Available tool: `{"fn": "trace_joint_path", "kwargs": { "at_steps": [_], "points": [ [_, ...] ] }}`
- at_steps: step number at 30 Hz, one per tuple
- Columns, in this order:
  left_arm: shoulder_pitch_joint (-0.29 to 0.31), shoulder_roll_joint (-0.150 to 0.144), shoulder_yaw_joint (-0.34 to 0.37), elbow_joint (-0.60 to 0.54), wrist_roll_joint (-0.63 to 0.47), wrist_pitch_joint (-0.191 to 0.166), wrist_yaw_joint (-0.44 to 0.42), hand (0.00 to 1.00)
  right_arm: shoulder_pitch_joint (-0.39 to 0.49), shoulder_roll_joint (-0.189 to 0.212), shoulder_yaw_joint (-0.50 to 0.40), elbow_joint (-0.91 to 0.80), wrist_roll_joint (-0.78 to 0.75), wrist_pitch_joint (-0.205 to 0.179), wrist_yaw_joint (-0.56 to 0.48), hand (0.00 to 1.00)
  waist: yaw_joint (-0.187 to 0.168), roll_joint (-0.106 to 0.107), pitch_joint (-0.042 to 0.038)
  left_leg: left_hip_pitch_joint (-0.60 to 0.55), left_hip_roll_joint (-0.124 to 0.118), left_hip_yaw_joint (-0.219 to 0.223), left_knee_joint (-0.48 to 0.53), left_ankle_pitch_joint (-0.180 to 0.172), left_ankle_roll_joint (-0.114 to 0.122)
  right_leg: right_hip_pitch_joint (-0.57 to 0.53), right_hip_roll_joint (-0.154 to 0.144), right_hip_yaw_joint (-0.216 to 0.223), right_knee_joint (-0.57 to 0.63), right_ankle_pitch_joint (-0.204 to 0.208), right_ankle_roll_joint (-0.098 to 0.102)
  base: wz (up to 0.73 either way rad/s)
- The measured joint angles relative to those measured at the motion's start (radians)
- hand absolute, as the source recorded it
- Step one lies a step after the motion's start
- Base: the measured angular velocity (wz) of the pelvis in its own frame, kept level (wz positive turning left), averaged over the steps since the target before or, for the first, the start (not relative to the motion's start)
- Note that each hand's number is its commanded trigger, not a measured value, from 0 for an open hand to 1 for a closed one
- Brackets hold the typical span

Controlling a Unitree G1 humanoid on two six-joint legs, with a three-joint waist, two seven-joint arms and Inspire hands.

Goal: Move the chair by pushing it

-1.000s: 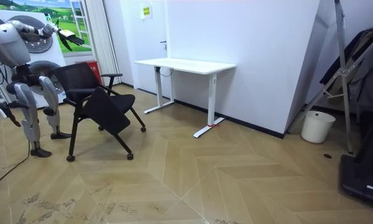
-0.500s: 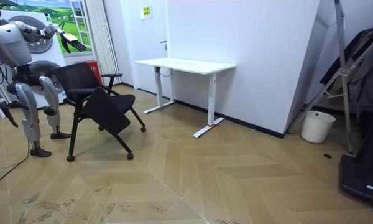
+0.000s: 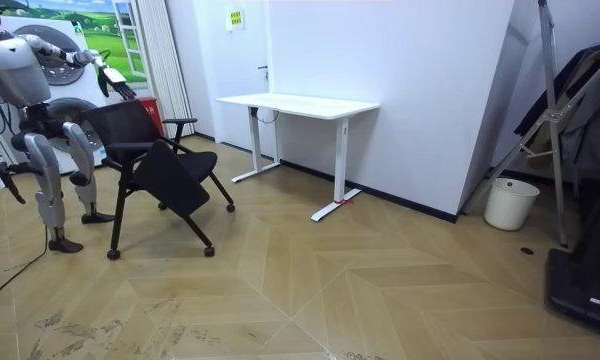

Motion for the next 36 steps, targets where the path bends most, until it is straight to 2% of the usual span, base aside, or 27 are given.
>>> {"fn": "trace_joint_path", "kwargs": {
  "at_steps": [3,4,5,6,7,8,10,13,17,21,24,27,31,36],
  "points": [
    [0.027,-0.072,-0.006,0.062,0.008,-0.008,0.004,0.0,-0.002,0.014,0.01,0.003,0.0,-0.002,-0.006,0.0,-0.005,-0.017,0.0015,-0.005,0.0,0.001,0.008,0.0,0.0,-0.003,0.0,0.002,0.0,0.0,0.001,0.03],
    [0.034,-0.097,-0.006,0.081,0.024,-0.015,0.021,0.0,0.008,0.023,0.011,0.004,0.002,0.0,-0.006,0.0,-0.005,-0.029,-0.0026,-0.003,0.0,0.002,0.014,0.0,0.0,-0.003,0.0,0.004,-0.002,0.001,0.001,0.0],
    [0.034,-0.105,-0.006,0.087,0.03,-0.018,0.027,0.0,0.013,0.028,0.012,0.005,0.001,0.001,-0.007,0.0,-0.003,-0.035,-0.0073,-0.001,0.0,0.003,0.015,0.0,0.0,-0.002,0.0,0.004,-0.002,0.001,0.001,-0.05],
    [0.036,-0.121,-0.006,0.117,0.038,-0.023,0.043,0.0,0.013,0.034,0.019,0.004,-0.001,0.004,-0.007,0.0,-0.002,-0.04,-0.0158,0.002,0.0,0.008,0.015,0.0,0.0,0.001,0.001,0.008,-0.002,0.001,0.001,-0.09],
    [0.04,-0.141,-0.006,0.144,0.048,-0.027,0.068,0.0,0.008,0.034,0.025,0.001,-0.001,0.003,-0.007,0.0,-0.005,-0.039,-0.0194,0.01,0.0,0.019,0.013,0.0,0.0,0.005,0.001,0.016,-0.002,0.001,0.002,-0.13],
    [0.043,-0.149,-0.006,0.157,0.049,-0.028,0.079,0.0,0.008,0.033,0.028,0.0,-0.002,0.003,-0.007,0.0,-0.007,-0.039,-0.0189,0.014,0.0,0.023,0.012,0.0,0.0,0.007,0.001,0.02,-0.002,0.001,0.002,-0.16],
    [0.051,-0.169,-0.007,0.197,0.047,-0.028,0.101,0.0,0.008,0.033,0.029,-0.014,-0.004,0.004,-0.007,0.0,-0.015,-0.031,-0.0257,0.02,0.0,0.028,0.012,0.0,0.0,0.016,0.001,0.028,-0.002,0.002,0.002,-0.09],
    [0.052,-0.187,-0.012,0.236,0.048,-0.026,0.114,0.0,0.011,0.032,0.029,-0.035,-0.005,0.005,-0.014,0.0,-0.03,-0.018,-0.0256,0.032,0.001,0.031,0.012,0.0,0.0,0.022,0.001,0.028,-0.005,0.002,0.002,0.0],
    [0.068,-0.199,-0.018,0.238,0.061,-0.015,0.141,0.0,0.014,0.03,0.029,-0.041,-0.004,0.007,-0.019,0.0,-0.05,-0.016,-0.0226,0.031,0.001,0.04,0.011,0.0,0.0,0.02,0.001,0.028,-0.005,0.002,0.002,0.0],
    [0.071,-0.25,-0.016,0.285,0.113,-0.013,0.185,0.0,0.014,0.033,0.028,-0.046,-0.005,0.019,-0.021,0.0,-0.061,-0.027,-0.0144,0.032,0.002,0.054,0.01,0.0,0.0,0.015,0.001,0.036,-0.004,0.002,0.002,-0.04],
    [0.071,-0.252,-0.015,0.29,0.122,-0.014,0.198,0.0,0.019,0.033,0.028,-0.049,-0.004,0.027,-0.024,0.0,-0.059,-0.034,-0.01,0.031,0.002,0.058,0.01,0.0,0.0,0.01,0.002,0.044,-0.003,0.002,0.002,-0.09],
    [0.071,-0.257,-0.017,0.315,0.136,-0.016,0.217,0.0,0.009,0.034,0.029,-0.051,-0.001,0.027,-0.029,0.0,-0.062,-0.035,-0.0099,0.027,0.002,0.074,0.009,0.0,0.0,-0.001,0.002,0.056,-0.001,0.002,0.002,-0.11],
    [0.07,-0.27,-0.019,0.364,0.138,-0.019,0.252,0.0,-0.001,0.034,0.028,-0.052,0.0,0.027,-0.042,0.0,-0.074,-0.039,-0.0119,0.028,0.002,0.074,0.006,0.0,0.0,0.0,0.002,0.058,-0.003,0.002,0.002,-0.02],
    [0.071,-0.275,-0.019,0.376,0.137,-0.021,0.251,0.0,-0.011,0.034,0.028,-0.054,-0.001,0.028,-0.04,0.0,-0.079,-0.039,-0.0122,0.032,0.002,0.075,0.001,0.0,0.0,0.001,0.003,0.057,-0.004,0.002,0.002,0.0]
  ]
}}
